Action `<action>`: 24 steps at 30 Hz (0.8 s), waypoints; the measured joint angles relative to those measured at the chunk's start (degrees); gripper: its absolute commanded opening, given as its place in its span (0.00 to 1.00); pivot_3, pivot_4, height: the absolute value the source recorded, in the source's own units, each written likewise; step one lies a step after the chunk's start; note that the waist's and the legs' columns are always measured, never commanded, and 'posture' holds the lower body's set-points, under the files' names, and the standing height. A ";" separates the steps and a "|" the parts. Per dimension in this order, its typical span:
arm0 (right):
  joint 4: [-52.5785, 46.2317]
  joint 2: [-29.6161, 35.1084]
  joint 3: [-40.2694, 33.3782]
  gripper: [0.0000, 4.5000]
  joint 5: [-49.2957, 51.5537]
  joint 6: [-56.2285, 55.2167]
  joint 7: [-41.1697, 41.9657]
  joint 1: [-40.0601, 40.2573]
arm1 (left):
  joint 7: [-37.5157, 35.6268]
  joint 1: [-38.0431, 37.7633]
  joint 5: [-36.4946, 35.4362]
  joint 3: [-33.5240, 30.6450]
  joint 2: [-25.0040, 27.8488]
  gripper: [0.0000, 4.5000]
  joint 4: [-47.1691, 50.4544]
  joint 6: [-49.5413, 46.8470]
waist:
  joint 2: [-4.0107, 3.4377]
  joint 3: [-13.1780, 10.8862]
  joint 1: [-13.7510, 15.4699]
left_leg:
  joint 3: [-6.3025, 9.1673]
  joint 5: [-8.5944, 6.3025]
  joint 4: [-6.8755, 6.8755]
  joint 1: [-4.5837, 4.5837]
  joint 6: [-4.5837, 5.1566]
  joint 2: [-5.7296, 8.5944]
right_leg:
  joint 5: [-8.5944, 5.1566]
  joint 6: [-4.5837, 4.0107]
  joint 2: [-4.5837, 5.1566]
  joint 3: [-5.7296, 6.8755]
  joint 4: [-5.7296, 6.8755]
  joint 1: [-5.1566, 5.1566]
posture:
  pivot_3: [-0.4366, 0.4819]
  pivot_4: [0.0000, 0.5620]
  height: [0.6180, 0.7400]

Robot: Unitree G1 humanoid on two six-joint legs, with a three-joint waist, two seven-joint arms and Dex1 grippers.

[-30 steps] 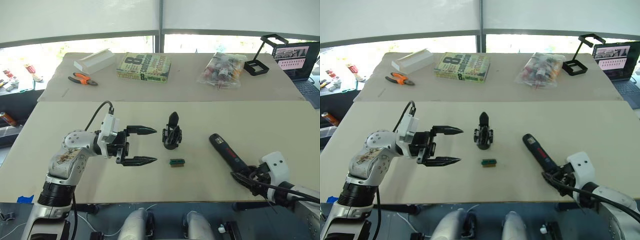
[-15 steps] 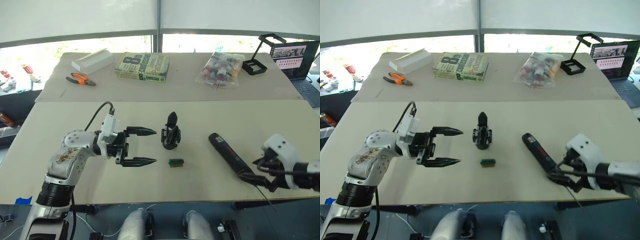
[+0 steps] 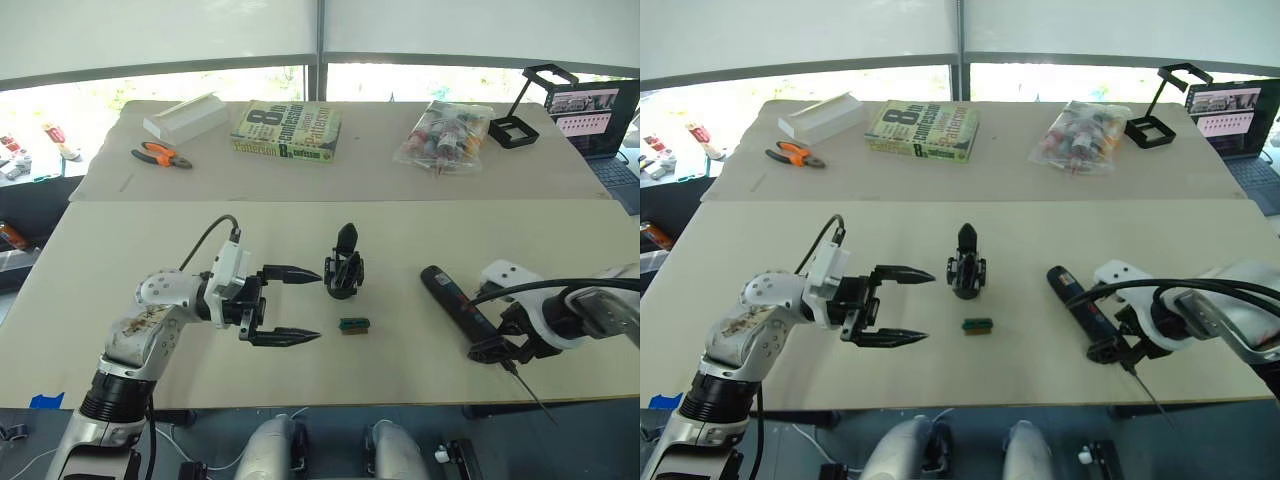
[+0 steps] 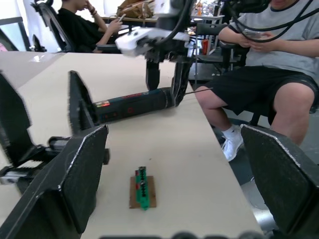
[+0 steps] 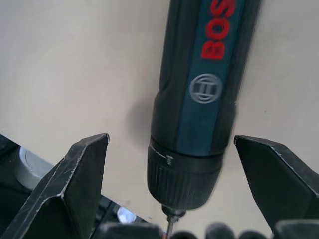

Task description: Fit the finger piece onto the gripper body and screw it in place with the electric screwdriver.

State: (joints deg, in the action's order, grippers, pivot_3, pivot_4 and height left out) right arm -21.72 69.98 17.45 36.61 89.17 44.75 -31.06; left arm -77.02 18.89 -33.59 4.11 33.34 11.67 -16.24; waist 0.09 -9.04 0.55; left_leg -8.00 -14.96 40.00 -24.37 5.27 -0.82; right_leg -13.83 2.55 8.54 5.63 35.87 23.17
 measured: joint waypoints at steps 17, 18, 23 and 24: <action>6.45 -0.51 11.20 0.65 -7.90 -5.20 3.77 -6.43 | 1.37 -3.30 0.00 3.41 -0.70 1.00 3.79 -0.11 | 0.10 0.06 -0.06 | -0.02 0.00 0.10 0.04 0.00 -0.01 | 0.08 0.02 -0.01 0.02 0.04 -0.06 | 0.48 0.27 1.00; 6.62 -0.46 11.41 0.57 -8.47 -5.54 4.12 -6.42 | 1.50 -3.39 0.00 3.47 -0.70 1.00 3.88 -0.11 | 0.11 0.07 -0.06 | -0.02 0.00 0.10 0.04 0.00 -0.01 | 0.08 0.02 -0.01 0.02 0.04 -0.06 | 0.48 0.27 1.00; 6.48 1.68 11.90 0.42 -10.78 -10.25 6.61 -4.42 | 2.07 -4.09 0.02 3.57 -0.51 1.00 4.50 -0.08 | 0.13 0.08 0.12 | -0.02 0.00 0.12 0.04 0.00 -0.01 | 0.08 0.02 -0.01 0.05 0.02 -0.09 | 0.48 0.27 1.00; 6.34 2.21 11.37 0.42 -10.88 -11.30 7.12 -3.53 | 2.11 -4.17 0.03 3.55 -0.21 1.00 4.57 -0.06 | 0.13 0.08 0.21 | -0.01 0.00 0.12 0.04 0.00 0.00 | 0.07 0.02 0.00 0.05 0.02 -0.09 | 0.48 0.27 1.00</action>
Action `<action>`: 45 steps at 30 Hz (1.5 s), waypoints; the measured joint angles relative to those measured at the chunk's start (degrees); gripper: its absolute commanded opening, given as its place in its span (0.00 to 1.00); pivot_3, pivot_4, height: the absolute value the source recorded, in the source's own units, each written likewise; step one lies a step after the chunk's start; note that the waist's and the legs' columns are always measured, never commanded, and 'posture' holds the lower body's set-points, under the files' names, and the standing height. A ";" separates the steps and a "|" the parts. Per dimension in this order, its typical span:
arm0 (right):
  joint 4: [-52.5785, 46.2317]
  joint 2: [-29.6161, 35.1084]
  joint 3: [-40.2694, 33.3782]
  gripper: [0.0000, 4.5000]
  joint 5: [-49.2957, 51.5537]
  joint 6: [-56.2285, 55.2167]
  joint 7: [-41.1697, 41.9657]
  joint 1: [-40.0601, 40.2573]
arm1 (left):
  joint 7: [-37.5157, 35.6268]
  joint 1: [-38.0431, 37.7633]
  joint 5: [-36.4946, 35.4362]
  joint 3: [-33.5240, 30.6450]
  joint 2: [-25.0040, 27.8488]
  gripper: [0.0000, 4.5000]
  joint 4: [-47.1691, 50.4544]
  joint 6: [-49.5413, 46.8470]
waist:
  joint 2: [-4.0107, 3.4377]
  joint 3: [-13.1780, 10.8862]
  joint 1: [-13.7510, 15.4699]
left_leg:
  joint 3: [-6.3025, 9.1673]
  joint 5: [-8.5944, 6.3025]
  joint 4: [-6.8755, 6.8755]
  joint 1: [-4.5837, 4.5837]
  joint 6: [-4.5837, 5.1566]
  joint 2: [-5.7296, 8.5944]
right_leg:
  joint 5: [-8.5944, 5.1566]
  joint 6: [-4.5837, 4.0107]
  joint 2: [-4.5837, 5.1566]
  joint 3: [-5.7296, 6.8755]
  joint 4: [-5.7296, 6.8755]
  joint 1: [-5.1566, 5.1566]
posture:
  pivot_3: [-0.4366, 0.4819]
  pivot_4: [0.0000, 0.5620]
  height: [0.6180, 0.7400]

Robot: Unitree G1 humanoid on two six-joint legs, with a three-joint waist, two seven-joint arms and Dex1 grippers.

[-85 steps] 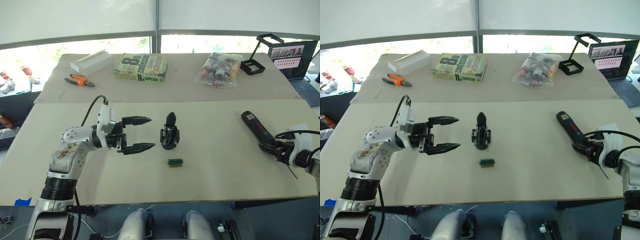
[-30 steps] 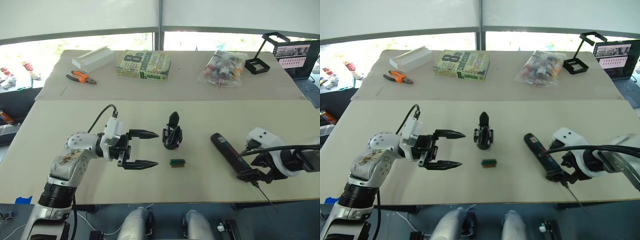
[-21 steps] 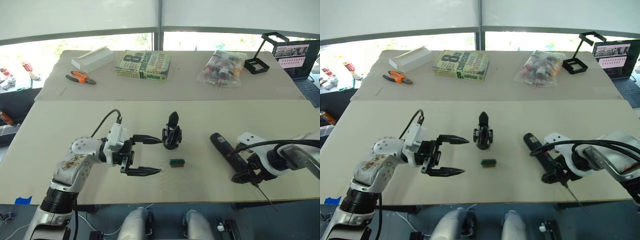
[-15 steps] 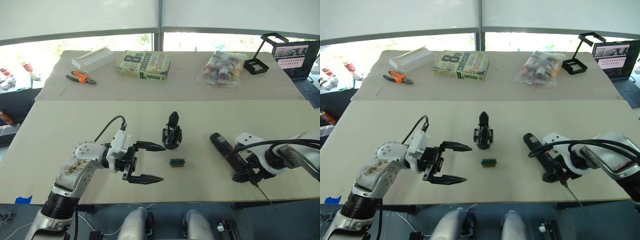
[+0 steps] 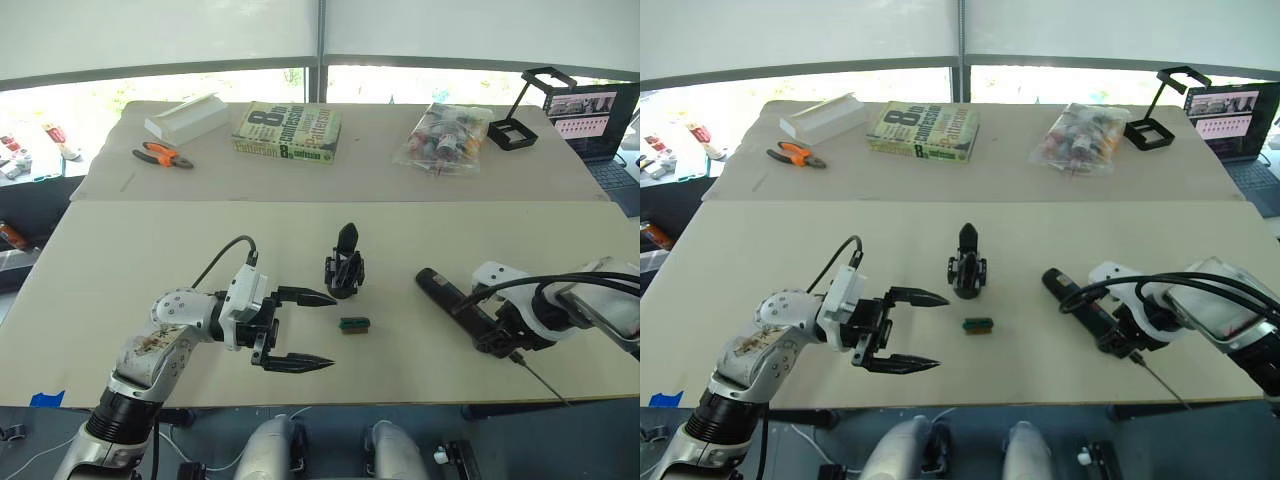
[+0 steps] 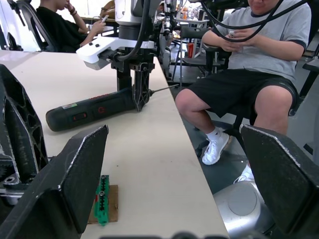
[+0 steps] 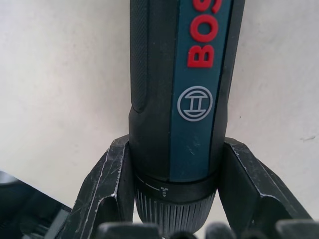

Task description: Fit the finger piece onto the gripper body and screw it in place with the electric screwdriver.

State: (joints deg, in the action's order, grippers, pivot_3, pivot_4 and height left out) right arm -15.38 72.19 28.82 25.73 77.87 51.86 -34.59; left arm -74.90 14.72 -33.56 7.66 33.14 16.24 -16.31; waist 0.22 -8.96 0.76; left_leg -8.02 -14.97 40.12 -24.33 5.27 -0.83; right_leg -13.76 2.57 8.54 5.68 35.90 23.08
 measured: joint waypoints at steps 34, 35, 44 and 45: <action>-16.38 -49.67 -34.16 0.42 0.14 -62.43 0.91 26.23 | 9.04 -3.48 14.93 1.63 -6.12 1.00 -16.37 13.42 | -0.01 0.00 -0.34 | -0.11 0.14 -0.18 0.10 -0.17 0.05 | -0.05 -0.07 -0.22 -0.01 0.17 0.07 | 0.48 0.27 1.00; -15.95 -49.67 -33.92 0.42 0.23 -63.28 1.38 26.23 | 9.08 -3.40 15.63 2.34 -6.69 1.00 -16.86 14.15 | -0.01 0.00 -0.33 | -0.11 0.14 -0.18 0.09 -0.17 0.05 | -0.05 -0.07 -0.22 -0.01 0.17 0.07 | 0.48 0.27 1.00; -14.83 -47.87 -31.53 0.42 0.44 -66.00 3.20 26.31 | 11.54 -1.56 20.53 7.07 -11.52 1.00 -19.98 17.85 | 0.00 0.00 -0.11 | -0.09 0.13 -0.14 0.10 -0.16 0.03 | -0.03 -0.09 -0.19 -0.02 0.21 0.06 | 0.48 0.27 1.00; -14.83 -47.81 -31.37 0.42 0.44 -66.00 3.16 26.39 | 11.66 -0.96 21.06 7.41 -11.88 1.00 -20.55 18.24 | 0.00 0.00 -0.10 | -0.09 0.13 -0.14 0.10 -0.15 0.03 | -0.03 -0.09 -0.18 -0.02 0.20 0.06 | 0.48 0.27 1.00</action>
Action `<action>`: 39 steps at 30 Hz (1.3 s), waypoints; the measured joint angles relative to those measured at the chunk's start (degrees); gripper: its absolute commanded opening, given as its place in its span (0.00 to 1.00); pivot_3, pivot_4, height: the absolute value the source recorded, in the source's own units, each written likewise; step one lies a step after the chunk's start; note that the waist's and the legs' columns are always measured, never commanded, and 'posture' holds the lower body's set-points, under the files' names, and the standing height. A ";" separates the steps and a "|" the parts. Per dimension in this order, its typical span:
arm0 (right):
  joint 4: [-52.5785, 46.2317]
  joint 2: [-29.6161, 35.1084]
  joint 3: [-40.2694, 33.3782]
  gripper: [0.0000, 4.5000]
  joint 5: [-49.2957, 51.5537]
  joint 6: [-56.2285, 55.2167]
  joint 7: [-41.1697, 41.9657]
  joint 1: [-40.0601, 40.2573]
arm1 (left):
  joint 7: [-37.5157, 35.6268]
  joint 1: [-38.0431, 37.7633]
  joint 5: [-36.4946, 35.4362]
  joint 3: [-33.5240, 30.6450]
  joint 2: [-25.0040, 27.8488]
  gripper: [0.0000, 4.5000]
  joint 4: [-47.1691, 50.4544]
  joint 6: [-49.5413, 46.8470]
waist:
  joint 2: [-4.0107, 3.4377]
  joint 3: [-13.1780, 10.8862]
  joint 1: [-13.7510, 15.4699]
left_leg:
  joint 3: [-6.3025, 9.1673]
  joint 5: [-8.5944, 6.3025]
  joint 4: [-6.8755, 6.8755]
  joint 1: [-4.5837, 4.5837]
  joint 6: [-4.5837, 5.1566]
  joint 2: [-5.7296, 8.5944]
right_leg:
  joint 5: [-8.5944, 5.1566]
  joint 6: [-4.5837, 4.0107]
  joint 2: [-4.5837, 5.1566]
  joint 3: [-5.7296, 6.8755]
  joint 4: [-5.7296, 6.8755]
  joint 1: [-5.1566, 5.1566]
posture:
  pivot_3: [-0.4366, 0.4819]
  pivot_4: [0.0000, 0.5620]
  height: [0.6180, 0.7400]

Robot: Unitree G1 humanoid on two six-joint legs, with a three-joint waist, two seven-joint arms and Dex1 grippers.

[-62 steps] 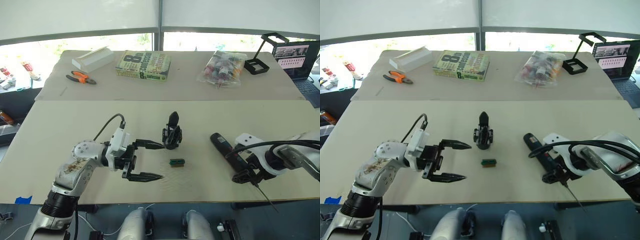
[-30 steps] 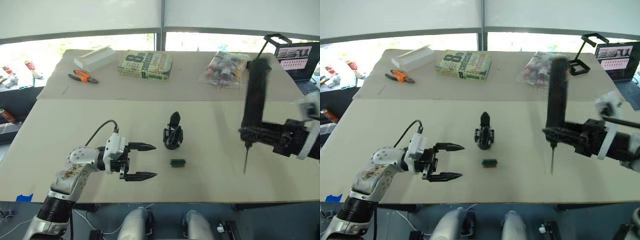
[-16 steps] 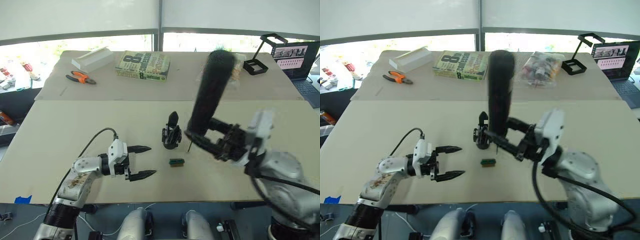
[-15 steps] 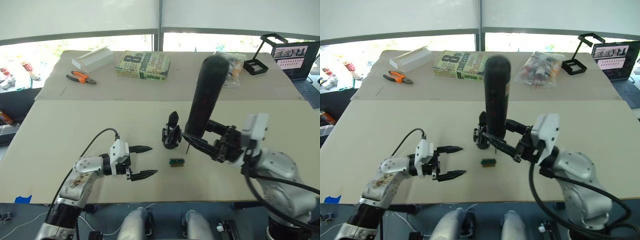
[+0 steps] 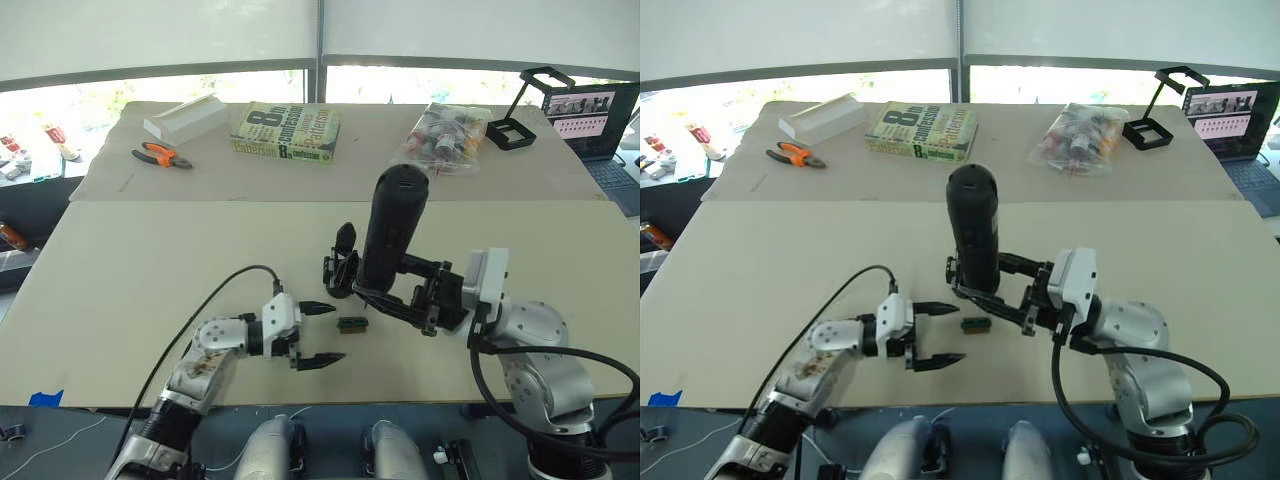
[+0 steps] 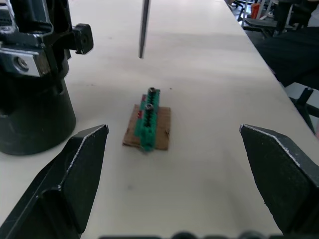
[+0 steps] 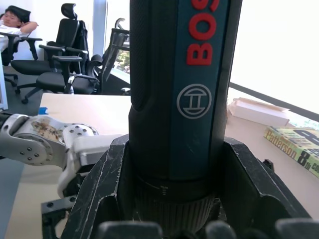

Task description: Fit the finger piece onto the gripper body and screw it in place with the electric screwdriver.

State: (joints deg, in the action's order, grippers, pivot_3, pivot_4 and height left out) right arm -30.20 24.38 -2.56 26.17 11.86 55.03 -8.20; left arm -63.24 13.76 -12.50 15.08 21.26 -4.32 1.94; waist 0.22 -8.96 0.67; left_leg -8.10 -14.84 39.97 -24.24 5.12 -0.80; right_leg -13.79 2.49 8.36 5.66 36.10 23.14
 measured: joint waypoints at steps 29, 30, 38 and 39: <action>3.71 3.11 1.77 0.42 -0.10 -2.72 0.02 1.70 | -0.85 4.20 1.77 2.97 -1.38 1.00 -2.18 -3.14 | 0.01 0.00 0.02 | 0.01 -0.02 0.06 -0.01 0.04 0.00 | 0.00 0.00 0.01 0.00 0.01 -0.01 | 0.48 0.27 1.00; 3.71 3.11 1.77 0.42 -0.10 -2.73 0.02 1.70 | -0.75 4.20 1.84 2.99 -1.41 1.00 -2.18 -3.11 | 0.01 0.00 0.03 | 0.02 -0.02 0.06 -0.01 0.04 0.00 | 0.00 0.00 0.01 0.01 0.01 -0.01 | 0.48 0.27 1.00; 3.71 3.11 1.77 0.42 -0.09 -2.73 -0.01 1.70 | -0.10 3.65 2.18 3.15 -1.84 1.00 -2.31 -1.61 | 0.01 0.00 0.05 | 0.02 -0.02 0.07 -0.01 0.05 0.00 | 0.00 0.00 0.02 0.01 0.01 -0.02 | 0.48 0.27 1.00; 3.71 3.12 1.77 0.42 -0.09 -2.73 -0.01 1.69 | -0.05 3.62 2.18 3.15 -1.86 1.00 -2.34 -1.47 | 0.01 0.00 0.05 | 0.02 -0.02 0.07 -0.01 0.05 0.00 | 0.00 0.00 0.02 0.01 0.01 -0.02 | 0.48 0.27 1.00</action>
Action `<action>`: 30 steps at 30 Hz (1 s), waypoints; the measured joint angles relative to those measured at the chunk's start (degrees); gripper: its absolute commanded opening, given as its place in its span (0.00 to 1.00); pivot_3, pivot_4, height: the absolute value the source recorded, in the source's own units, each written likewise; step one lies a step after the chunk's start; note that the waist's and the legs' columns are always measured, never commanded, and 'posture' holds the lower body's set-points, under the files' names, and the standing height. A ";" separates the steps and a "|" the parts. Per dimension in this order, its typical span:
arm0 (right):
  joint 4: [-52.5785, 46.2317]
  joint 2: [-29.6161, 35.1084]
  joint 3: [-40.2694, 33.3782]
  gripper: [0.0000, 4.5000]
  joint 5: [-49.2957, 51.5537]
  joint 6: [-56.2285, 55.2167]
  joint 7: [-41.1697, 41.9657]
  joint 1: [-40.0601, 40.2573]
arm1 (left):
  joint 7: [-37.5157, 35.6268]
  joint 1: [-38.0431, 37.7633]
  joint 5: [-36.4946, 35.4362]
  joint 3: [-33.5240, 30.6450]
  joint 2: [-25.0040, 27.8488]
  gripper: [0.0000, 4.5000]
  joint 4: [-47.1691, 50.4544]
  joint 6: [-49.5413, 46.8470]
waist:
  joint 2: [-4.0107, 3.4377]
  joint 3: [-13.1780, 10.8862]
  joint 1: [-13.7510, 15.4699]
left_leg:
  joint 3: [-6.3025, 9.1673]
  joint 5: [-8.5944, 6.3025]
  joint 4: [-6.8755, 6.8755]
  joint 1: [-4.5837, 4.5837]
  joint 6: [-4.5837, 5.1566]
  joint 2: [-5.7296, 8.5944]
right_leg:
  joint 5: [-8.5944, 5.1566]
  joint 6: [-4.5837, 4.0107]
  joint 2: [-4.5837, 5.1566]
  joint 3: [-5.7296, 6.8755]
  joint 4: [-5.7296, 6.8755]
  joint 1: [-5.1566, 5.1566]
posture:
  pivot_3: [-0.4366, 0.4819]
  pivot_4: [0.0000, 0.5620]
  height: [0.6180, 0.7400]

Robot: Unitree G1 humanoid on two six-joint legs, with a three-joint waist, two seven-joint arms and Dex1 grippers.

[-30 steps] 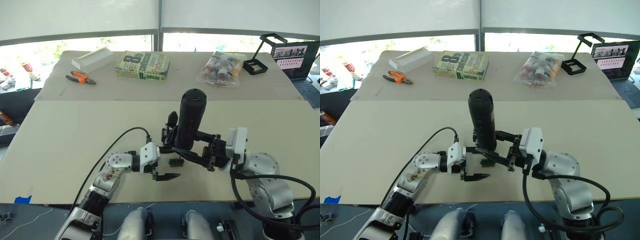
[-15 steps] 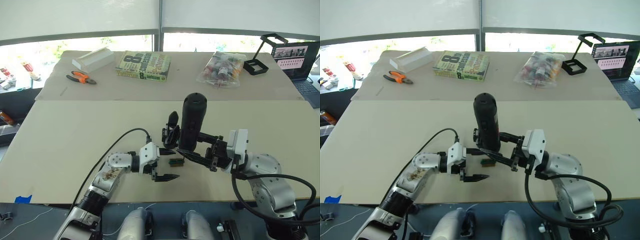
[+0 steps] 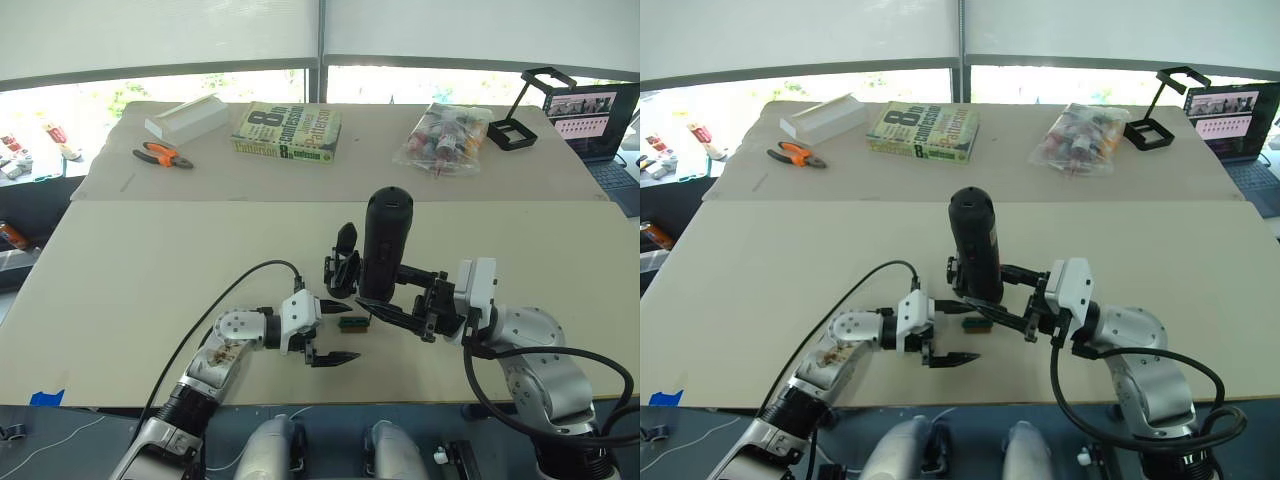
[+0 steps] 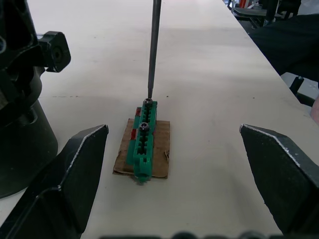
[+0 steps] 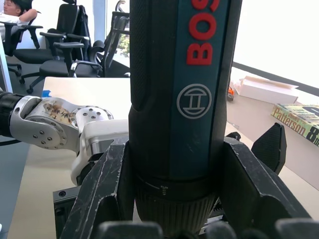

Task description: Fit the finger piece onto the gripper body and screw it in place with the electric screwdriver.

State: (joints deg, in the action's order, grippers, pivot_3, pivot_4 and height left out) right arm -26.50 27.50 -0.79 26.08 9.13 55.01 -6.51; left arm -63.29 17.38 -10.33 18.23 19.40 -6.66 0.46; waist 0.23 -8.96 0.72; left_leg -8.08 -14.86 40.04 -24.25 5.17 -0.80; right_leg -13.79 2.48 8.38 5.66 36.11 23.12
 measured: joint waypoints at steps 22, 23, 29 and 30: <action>0.01 -0.03 0.20 0.42 0.04 0.00 -0.06 -1.02 | 0.58 -0.10 -0.05 -0.16 -0.90 1.00 -2.08 3.14 | 0.00 0.01 0.13 | 0.02 -0.01 0.04 0.03 0.02 0.00 | 0.00 0.00 0.02 0.02 0.01 -0.06 | 0.48 0.27 1.00; 0.01 -0.01 0.20 0.42 0.04 0.00 -0.04 -1.02 | 0.59 -0.10 -0.05 -0.16 -0.91 1.00 -2.10 3.16 | 0.00 0.01 0.13 | 0.02 -0.01 0.04 0.03 0.02 0.00 | 0.00 0.00 0.02 0.02 0.01 -0.06 | 0.48 0.27 1.00; 0.01 0.84 0.35 0.42 0.04 0.03 0.32 -0.59 | 0.71 -0.17 -0.06 -0.16 -0.93 1.00 -2.10 3.24 | 0.00 0.01 0.13 | 0.02 -0.01 0.04 0.03 0.03 0.01 | 0.00 0.00 0.02 0.02 0.01 -0.06 | 0.48 0.27 1.00; 0.01 1.00 0.39 0.42 0.04 0.04 0.44 -0.44 | 0.73 -0.17 -0.06 -0.16 -0.93 1.00 -2.10 3.24 | 0.00 0.01 0.13 | 0.03 -0.01 0.04 0.03 0.03 0.00 | 0.00 0.00 0.02 0.02 0.01 -0.06 | 0.48 0.27 1.00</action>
State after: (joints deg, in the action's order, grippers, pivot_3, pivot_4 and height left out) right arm -26.48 28.50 -0.40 26.12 9.17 55.45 -6.95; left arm -62.57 17.21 -10.39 18.07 18.46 -8.76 3.71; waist 0.23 -8.95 0.85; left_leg -8.06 -14.87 40.08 -24.21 5.19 -0.79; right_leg -13.78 2.48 8.41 5.68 36.12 23.06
